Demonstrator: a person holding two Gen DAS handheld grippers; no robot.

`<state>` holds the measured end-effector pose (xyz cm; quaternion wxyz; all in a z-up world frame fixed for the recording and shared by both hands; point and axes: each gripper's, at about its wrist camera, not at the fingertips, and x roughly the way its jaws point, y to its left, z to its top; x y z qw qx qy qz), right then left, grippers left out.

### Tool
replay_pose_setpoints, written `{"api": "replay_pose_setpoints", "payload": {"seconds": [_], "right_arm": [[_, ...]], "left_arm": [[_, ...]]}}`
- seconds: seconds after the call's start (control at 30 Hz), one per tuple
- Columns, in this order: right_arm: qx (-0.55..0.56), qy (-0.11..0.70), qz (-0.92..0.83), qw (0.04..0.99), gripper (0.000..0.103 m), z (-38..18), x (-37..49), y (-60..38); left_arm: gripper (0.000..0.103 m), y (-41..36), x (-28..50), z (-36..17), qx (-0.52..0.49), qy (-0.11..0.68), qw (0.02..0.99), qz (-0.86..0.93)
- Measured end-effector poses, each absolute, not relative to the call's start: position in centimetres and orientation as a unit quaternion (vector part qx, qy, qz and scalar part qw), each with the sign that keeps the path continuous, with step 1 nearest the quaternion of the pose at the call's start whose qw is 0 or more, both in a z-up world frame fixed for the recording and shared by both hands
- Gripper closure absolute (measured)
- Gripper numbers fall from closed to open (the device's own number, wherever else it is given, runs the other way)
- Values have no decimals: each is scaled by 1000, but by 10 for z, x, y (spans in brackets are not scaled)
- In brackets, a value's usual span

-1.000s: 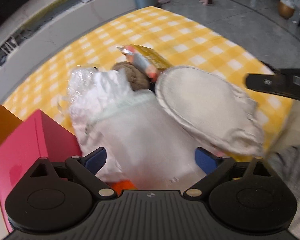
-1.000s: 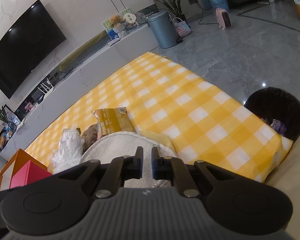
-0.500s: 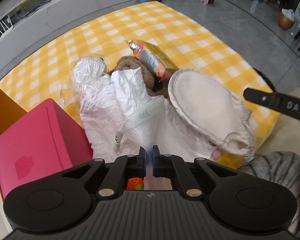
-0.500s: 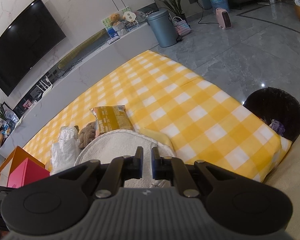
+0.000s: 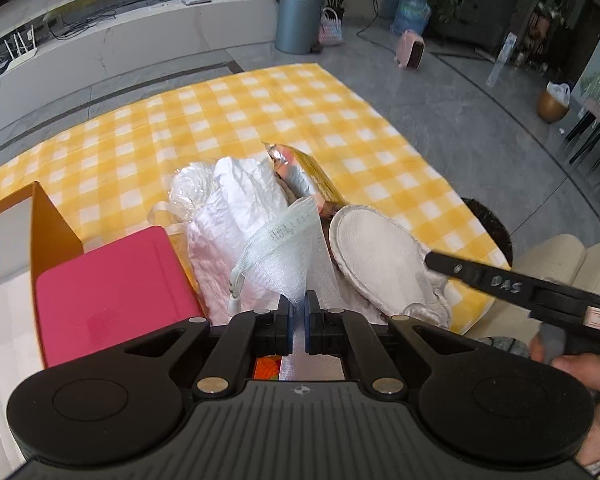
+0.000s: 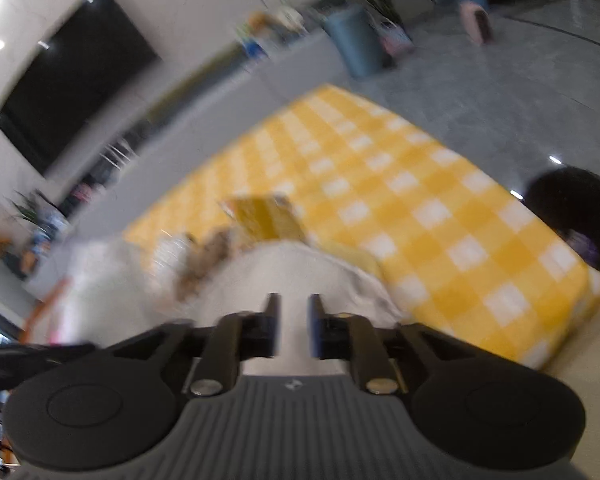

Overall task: Organize soft objects
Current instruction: 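Lift and carry the tote and pad toward the open white box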

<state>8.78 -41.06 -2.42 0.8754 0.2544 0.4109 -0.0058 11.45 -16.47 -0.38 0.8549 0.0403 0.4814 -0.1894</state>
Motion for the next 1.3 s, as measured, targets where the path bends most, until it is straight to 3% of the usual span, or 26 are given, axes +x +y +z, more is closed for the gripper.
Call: {"api": "replay_pose_setpoints", "payload": {"seconds": [0.03,0.07,0.27,0.4,0.53,0.67,0.73,0.83,1.0,1.3], "right_arm": [[254,430,-24,866,37,-26,88,-413],[252,452,-31,855,33,-28,89,-414],[227,509,-38,829,24,-45,93,-409],[191,497,-2,846,6,-34,92,-392],[229,513,5,827,5,-48,106,-384],[232,534,-27,812,12,-63,118,-380],[218,520,-29,825,33,-60,117,-377],[213,490,-33,844,50,-53,111,-378],[184,445,-34,876,69,-32,100,-379],[213,375,19,902,71,5,80,-385]], "left_arm": [[98,-162,113,-3,38,479,856,-191],[98,-161,112,-2,36,478,856,-193],[98,-154,111,-4,23,475,856,-205],[97,-145,107,-5,13,473,855,-212],[97,-135,106,-6,3,473,856,-210],[97,-124,104,-6,-4,472,856,-210],[97,-119,104,-4,-9,471,857,-209],[97,-110,102,2,-25,463,862,-206],[97,-97,98,12,-42,446,871,-201],[97,-78,81,27,-73,413,884,-206]]}}
